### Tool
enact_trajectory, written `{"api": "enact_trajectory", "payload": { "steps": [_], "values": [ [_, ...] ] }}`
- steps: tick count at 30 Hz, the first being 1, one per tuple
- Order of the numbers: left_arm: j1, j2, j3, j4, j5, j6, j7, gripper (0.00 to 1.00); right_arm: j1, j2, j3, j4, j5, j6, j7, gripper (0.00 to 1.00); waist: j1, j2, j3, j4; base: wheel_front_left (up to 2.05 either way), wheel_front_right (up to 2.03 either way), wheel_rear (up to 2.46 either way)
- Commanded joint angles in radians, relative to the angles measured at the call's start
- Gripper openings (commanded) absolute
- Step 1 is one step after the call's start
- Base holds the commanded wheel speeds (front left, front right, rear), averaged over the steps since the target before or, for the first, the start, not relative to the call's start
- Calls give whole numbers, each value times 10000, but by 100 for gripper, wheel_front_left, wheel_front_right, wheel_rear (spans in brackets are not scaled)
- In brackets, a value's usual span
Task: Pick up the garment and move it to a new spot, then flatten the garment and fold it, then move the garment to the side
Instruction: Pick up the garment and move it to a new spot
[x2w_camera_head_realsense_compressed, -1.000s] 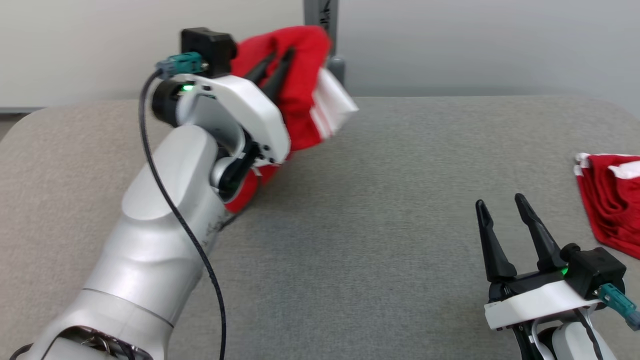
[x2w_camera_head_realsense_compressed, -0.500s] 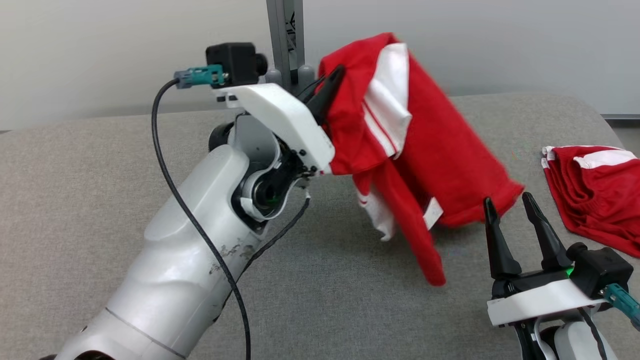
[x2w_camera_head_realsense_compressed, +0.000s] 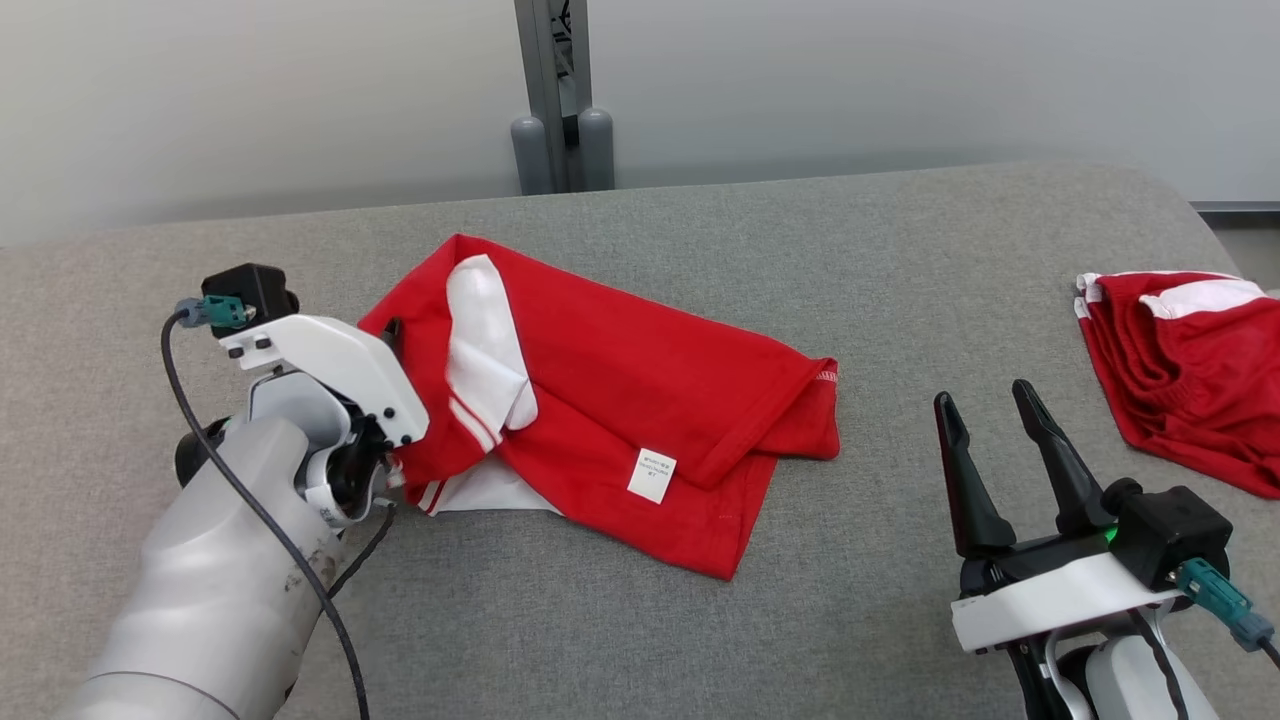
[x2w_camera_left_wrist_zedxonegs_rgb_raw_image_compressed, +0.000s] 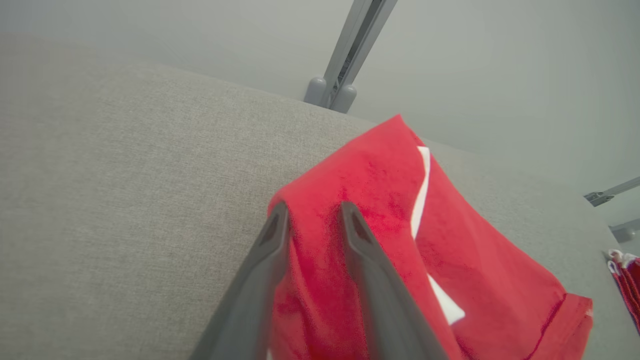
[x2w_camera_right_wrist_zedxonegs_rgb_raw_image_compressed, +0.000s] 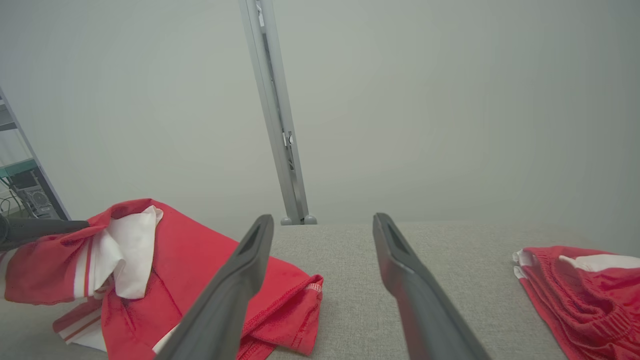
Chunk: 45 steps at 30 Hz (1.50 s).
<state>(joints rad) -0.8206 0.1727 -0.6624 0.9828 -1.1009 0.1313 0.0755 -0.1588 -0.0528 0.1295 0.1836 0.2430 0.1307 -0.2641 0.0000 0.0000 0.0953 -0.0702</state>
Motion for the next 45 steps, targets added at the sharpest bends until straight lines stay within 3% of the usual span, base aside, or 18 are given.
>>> {"api": "enact_trajectory", "payload": {
  "steps": [1,10,18,23,24,27,34,41,45],
  "values": [
    [26,64,-69,285,187,-56,-202,100,-51,-69,-19,56,-27,2,-14,100,0,0,-53,14,0,0,0],
    [-567,124,-284,1488,782,-290,-1927,100,245,-135,44,33,7,2,-14,100,0,0,-353,262,0,0,0],
    [-927,324,-441,1091,1669,-733,-3374,100,416,-277,-49,-123,-302,2,-14,100,0,0,-836,817,0,0,0],
    [282,1004,880,-1589,3384,204,-3392,100,419,-308,-239,-182,-461,2,-14,100,0,0,-960,1270,0,0,0],
    [1046,1137,1549,-2901,4071,386,-3399,100,449,-333,-292,-203,-524,2,-15,100,0,0,-1024,1411,0,0,0],
    [2654,1202,2385,-4709,5181,533,-3399,100,517,-330,-363,-248,-582,2,-15,100,0,0,-1115,1551,0,0,0],
    [6010,514,3626,-7362,7158,574,-3401,100,701,-460,-216,-293,-755,2,-14,100,0,0,-1227,1702,0,0,0],
    [7915,-764,5039,-8321,8176,256,-3402,100,939,-442,-298,-237,-727,2,-15,100,0,0,-1304,1739,0,0,0],
    [8351,-1090,5446,-8380,8693,16,-3402,100,1053,-408,-178,-163,-705,2,-15,100,0,0,-1326,1772,0,0,0]
  ]
}}
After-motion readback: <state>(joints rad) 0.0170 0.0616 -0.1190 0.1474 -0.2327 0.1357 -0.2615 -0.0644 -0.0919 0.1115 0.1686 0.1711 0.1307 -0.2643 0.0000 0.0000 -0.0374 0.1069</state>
